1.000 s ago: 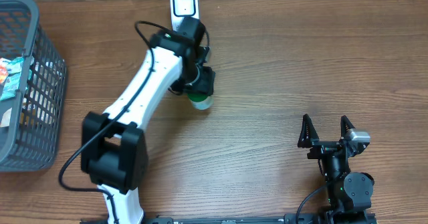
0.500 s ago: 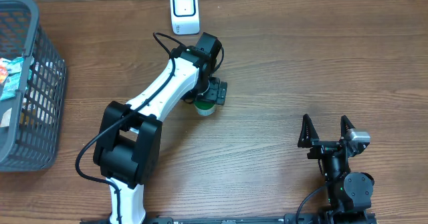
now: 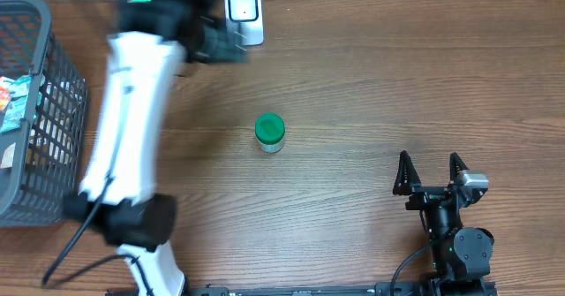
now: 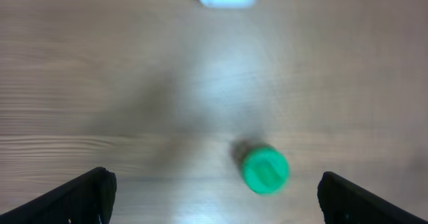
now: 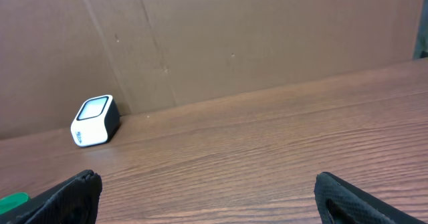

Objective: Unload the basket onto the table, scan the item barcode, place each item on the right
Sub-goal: 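Return the left gripper into the basket toward the brown-white bag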

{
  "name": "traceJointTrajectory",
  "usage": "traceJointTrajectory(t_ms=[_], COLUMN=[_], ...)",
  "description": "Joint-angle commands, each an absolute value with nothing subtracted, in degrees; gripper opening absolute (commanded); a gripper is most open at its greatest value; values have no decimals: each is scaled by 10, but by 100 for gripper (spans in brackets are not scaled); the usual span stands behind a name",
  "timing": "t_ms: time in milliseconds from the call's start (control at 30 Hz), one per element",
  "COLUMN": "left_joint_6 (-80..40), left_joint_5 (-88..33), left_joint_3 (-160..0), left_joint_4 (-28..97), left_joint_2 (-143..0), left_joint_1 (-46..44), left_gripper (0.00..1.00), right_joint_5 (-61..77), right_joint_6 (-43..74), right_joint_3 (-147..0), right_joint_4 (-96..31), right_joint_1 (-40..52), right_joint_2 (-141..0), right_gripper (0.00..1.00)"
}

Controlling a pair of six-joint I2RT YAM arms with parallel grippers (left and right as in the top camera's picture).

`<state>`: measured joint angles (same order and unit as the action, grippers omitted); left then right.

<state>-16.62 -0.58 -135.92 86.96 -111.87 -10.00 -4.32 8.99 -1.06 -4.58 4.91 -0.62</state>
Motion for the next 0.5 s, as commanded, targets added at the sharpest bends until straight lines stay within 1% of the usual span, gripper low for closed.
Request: traceJointTrajectory(t_ms=[0,33,67,100,200,333,400,467], left_joint_6=[-198,-210,-227,-231,-254,-255,-250,-235], left_joint_5=[18,13,-7,-20,-75,-115,-125,-132], left_joint_3=[-1422,-1424,-1424,-1424,-1419,-1387,-1349,-1305], left_joint_4=[893,896,901,903,917,912,905,890], left_joint_2=[-1052,-1043,-1031,-1028,-1034,-1055,-1065,-1069], left_joint_1=[32,70,148,183,345,463,502,520], left_gripper=[100,100,100,100,100,100,100,100], right_joint_5=[-44,-44,-44,-44,-44,-44,-44,-44], right_joint_6=[89,89,89,89,89,89,89,89], right_joint_3=[-5,-5,-5,-5,-5,-5,-5,-5], right_joint_4=[-44,-44,-44,-44,-44,-44,-44,-44], right_joint_1=[47,47,47,47,47,47,47,47], right_joint_2=[-2,-2,-2,-2,-2,-2,-2,-2], right_gripper=[100,100,100,100,100,100,100,100])
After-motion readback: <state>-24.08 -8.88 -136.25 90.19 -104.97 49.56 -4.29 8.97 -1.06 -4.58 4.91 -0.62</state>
